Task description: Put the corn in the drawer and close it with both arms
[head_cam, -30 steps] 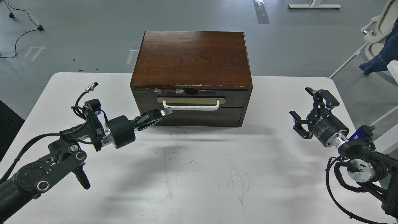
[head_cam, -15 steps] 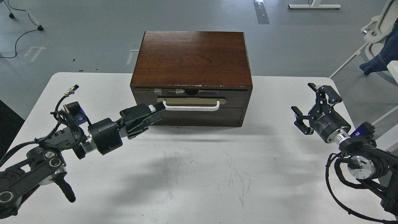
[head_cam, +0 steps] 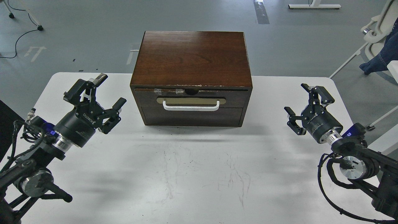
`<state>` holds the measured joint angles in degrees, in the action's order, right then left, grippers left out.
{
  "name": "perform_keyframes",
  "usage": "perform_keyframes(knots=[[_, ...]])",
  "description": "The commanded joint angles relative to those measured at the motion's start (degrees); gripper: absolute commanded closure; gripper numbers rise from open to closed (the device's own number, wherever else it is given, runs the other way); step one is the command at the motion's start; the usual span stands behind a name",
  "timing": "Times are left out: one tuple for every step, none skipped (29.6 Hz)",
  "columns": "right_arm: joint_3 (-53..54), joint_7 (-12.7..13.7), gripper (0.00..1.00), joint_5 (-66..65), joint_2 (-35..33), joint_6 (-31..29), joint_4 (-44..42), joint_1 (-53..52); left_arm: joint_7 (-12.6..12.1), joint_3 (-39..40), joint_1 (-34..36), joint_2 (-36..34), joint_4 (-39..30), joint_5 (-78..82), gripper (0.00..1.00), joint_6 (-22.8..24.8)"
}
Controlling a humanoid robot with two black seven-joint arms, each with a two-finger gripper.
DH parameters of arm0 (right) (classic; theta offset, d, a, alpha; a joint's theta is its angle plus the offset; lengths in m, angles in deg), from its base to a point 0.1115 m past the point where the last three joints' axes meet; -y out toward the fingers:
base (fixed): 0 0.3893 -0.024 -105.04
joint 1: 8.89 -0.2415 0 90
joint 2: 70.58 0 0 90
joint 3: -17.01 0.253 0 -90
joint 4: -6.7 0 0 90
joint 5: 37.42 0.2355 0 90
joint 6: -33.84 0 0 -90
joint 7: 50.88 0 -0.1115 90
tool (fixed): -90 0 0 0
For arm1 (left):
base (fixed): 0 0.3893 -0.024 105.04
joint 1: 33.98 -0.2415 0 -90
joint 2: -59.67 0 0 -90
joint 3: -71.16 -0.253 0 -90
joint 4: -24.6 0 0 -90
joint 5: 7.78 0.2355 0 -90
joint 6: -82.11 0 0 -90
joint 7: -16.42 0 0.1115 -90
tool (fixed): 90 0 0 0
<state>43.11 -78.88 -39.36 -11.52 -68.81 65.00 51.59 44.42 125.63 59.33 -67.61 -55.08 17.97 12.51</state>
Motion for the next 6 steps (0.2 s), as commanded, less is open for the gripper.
perform_keyframes(knots=[[0.9, 0.0, 0.0, 0.0, 0.4, 0.0, 0.0, 0.1, -1.6, 0.6, -2.6, 1.6, 0.9, 0.3, 0.01, 3.6], [0.9, 0.0, 0.0, 0.0, 0.4, 0.0, 0.0, 0.2, -3.2, 0.6, -2.8, 2.3, 1.0, 0.4, 0.02, 3.9], [0.9, 0.0, 0.0, 0.0, 0.4, 0.0, 0.0, 0.2, -3.2, 0.6, -2.8, 2.3, 1.0, 0.4, 0.02, 3.9], [0.9, 0.0, 0.0, 0.0, 0.4, -0.1, 0.0, 0.3, -4.6, 0.6, -2.9, 2.8, 1.2, 0.4, 0.01, 3.9], [0.8, 0.0, 0.0, 0.0, 0.4, -0.1, 0.0, 0.3, -5.2, 0.6, -2.9, 3.2, 1.5, 0.4, 0.01, 3.9], [0.8, 0.0, 0.0, 0.0, 0.4, -0.1, 0.1, 0.3, -5.5, 0.6, -2.9, 3.4, 1.8, 0.6, 0.01, 4.0]])
